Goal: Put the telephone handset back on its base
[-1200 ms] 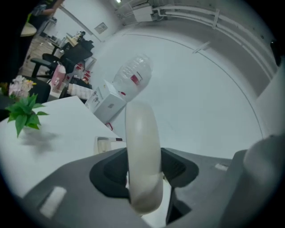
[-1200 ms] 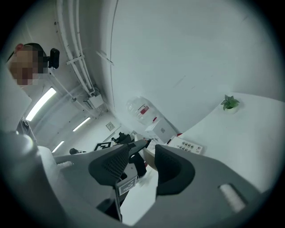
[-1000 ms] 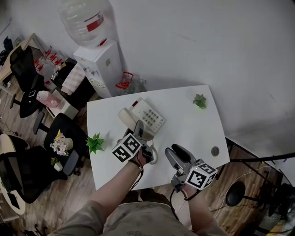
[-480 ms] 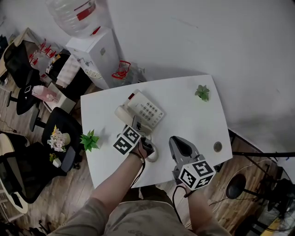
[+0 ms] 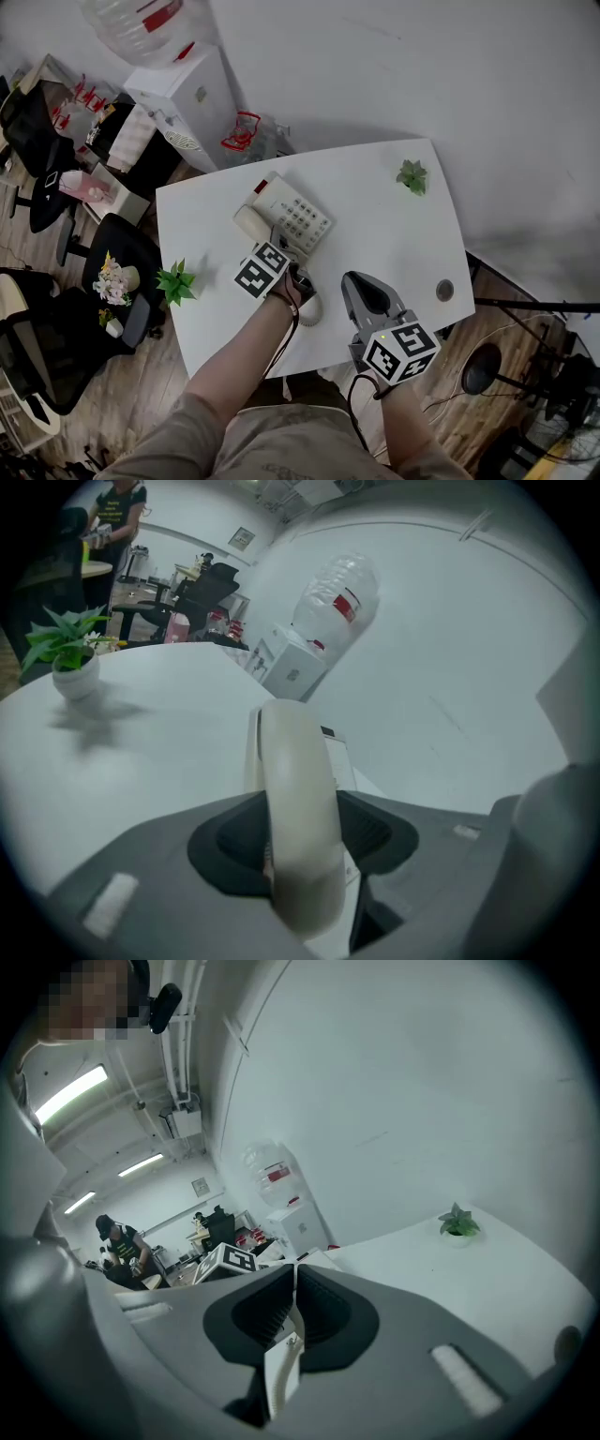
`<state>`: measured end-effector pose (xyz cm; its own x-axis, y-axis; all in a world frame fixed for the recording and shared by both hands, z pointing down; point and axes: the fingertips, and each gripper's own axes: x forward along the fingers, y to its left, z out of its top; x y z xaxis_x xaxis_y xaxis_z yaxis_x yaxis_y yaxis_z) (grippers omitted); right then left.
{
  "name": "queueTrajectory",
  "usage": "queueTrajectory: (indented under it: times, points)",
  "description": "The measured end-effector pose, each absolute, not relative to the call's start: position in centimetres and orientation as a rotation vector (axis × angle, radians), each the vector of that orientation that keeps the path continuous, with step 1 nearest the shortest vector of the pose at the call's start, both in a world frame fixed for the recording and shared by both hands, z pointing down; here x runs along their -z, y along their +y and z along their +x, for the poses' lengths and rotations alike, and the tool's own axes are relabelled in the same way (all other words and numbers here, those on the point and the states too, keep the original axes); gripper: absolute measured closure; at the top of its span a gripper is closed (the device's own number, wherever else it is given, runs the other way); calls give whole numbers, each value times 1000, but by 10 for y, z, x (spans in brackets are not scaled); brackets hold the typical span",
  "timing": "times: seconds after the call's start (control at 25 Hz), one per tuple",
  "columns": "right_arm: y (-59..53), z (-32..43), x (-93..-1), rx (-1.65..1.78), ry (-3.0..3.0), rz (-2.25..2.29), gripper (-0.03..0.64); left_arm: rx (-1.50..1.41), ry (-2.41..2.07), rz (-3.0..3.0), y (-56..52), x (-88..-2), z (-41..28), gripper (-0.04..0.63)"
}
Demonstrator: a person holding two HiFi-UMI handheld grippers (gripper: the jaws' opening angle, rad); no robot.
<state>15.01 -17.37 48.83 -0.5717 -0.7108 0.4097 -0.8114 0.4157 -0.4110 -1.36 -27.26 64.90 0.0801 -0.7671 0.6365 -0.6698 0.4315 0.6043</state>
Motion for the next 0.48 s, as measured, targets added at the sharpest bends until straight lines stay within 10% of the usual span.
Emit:
queueTrajectory:
  times: [0.48]
  points:
    - [-166,157,-497,-880,-2447,1345,581,74,-1760,1207,-276,-649,-13,385]
